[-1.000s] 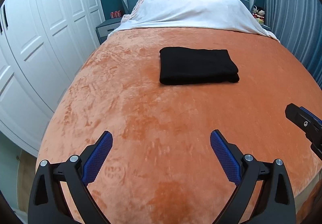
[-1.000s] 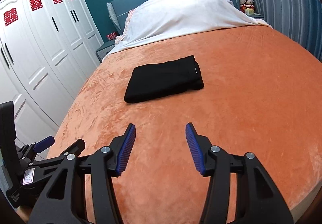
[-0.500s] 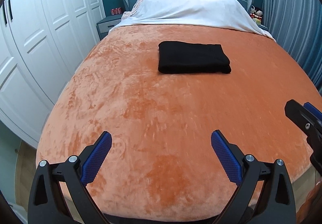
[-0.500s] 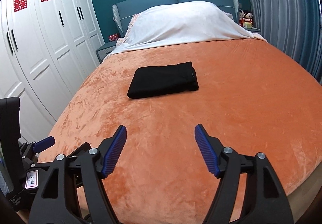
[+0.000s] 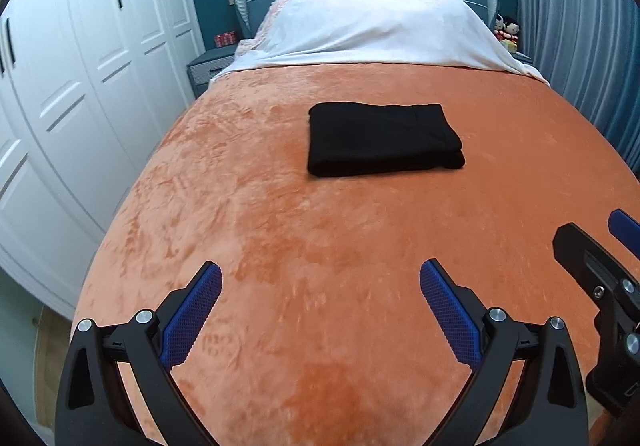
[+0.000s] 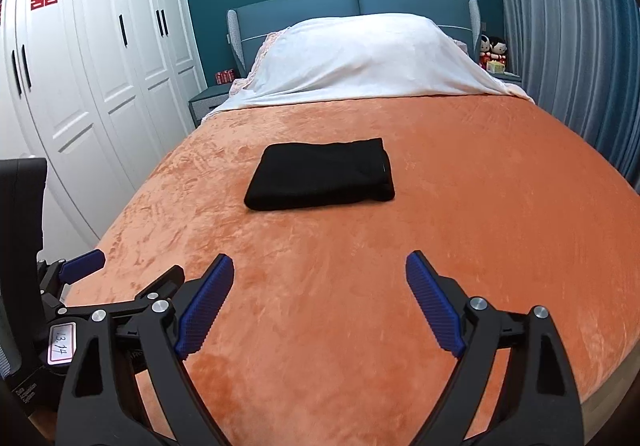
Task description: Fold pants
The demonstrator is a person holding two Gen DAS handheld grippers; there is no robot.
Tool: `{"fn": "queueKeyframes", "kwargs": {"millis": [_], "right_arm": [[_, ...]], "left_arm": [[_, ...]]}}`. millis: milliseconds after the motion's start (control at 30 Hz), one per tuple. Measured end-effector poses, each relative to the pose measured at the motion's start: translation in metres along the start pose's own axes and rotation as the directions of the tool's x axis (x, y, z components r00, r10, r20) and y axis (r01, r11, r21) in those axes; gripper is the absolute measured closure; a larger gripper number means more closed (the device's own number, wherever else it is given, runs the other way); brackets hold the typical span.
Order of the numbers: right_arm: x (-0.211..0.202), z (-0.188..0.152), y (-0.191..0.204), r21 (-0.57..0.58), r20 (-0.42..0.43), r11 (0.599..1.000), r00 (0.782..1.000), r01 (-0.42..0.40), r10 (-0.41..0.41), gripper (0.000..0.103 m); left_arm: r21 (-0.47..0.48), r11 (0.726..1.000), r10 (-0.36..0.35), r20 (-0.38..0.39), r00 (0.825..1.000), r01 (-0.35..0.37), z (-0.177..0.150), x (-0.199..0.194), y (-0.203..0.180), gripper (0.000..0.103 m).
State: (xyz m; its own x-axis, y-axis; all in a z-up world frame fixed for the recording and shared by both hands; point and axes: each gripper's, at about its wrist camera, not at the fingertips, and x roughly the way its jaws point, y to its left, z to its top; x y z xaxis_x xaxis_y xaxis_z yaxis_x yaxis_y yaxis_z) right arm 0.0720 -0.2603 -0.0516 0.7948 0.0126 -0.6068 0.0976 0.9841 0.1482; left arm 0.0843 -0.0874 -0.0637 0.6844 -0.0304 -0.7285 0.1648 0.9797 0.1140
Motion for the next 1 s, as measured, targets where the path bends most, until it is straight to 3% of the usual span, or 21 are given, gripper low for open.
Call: {"fn": "queueKeyframes", "kwargs": {"millis": [433,900,1000], "right_arm": [[0.073,0.02,-0.021,0.033,-0.014,0.999,0.999,0.032,-0.031,0.017],[0.09,0.025,-0.021,0.008,-0.002,0.999,0.999,0.046,-0.046,0.017],[0.093,0.027,-0.024,0.01,-0.005,0.999,0.999,0.049,-0.049,0.017]], "left_arm": [[-0.026,0.999,-0.048,-0.019,0.999,0.048,0.038,0.072,-0.002,0.005],[0.007,1.0,0.008,0.023,1.0,-0.008,0.054,0.085,0.004,0.005],[-0.017,0.999,-0.041,0.029,0.999,0.041,0.057,0.084,0.007,0.005]]}}
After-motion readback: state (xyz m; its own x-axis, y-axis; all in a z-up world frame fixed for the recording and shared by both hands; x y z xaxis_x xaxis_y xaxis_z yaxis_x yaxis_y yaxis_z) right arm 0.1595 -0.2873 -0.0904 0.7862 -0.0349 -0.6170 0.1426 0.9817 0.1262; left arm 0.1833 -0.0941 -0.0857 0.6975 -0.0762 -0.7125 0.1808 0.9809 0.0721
